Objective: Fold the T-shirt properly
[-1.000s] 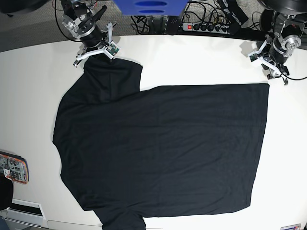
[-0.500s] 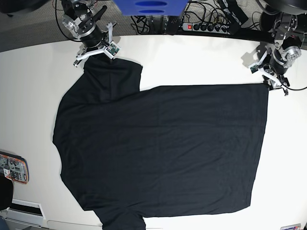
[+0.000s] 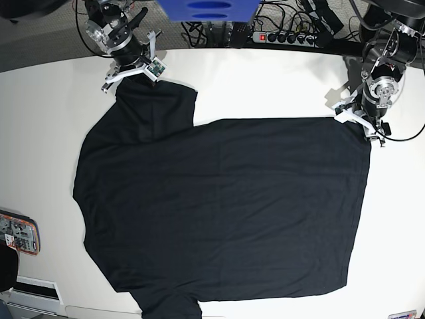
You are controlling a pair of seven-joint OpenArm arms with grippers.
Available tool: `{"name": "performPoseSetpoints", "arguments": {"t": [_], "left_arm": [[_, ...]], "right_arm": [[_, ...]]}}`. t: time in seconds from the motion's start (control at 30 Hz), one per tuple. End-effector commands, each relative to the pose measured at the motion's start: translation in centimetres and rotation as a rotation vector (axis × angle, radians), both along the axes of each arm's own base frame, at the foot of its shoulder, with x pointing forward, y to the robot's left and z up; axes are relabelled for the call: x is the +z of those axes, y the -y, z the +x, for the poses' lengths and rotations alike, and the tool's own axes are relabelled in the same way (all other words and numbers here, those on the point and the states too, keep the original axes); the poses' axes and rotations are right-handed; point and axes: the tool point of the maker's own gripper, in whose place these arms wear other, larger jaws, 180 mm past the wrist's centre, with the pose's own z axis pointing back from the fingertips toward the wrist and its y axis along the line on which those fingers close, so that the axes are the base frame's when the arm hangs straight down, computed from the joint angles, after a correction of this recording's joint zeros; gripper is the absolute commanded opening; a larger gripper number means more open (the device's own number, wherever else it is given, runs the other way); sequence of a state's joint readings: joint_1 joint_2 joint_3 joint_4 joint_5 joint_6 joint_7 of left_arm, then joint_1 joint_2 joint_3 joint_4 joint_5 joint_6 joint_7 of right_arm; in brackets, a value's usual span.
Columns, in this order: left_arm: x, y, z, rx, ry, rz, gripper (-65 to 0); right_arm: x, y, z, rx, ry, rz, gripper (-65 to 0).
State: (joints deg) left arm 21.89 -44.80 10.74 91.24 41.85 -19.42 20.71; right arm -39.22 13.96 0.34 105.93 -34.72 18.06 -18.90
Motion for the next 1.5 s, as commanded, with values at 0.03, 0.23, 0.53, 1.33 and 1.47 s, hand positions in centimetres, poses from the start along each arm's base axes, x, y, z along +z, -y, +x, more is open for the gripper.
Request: {"name": "performPoseSetpoints", "arguments": {"t": [0.03, 0.23, 0.53, 1.33, 1.47], "left_arm": [[-1.3, 1.3, -1.7, -0.016, -0.083, -0.069, -36.2], [-1.2, 1.2, -1.4, -0.013, -0.077, -0.065, -65.0], [0.2, -0.7, -0.2, 0.042, -0.021, -0.053, -65.0], [6.2, 0.0, 2.6, 0.137, 0.209, -0.138, -65.0], [6.8, 0.1, 3.5, 0.136, 0.236, -0.143, -65.0]], "right_arm": [[0.0, 0.4, -0.4, 0.004, -0.013, -0.019, -65.0], [0.0, 0.3, -0.4, 0.005, -0.014, -0.018, -65.0], [0.2, 0.4, -0.3, 0.004, -0.009, -0.018, -65.0], [4.0, 3.1, 4.9, -0.063, 0.155, -0.057, -65.0], [4.9, 2.9, 6.1, -0.060, 0.195, -0.049, -65.0]]}}
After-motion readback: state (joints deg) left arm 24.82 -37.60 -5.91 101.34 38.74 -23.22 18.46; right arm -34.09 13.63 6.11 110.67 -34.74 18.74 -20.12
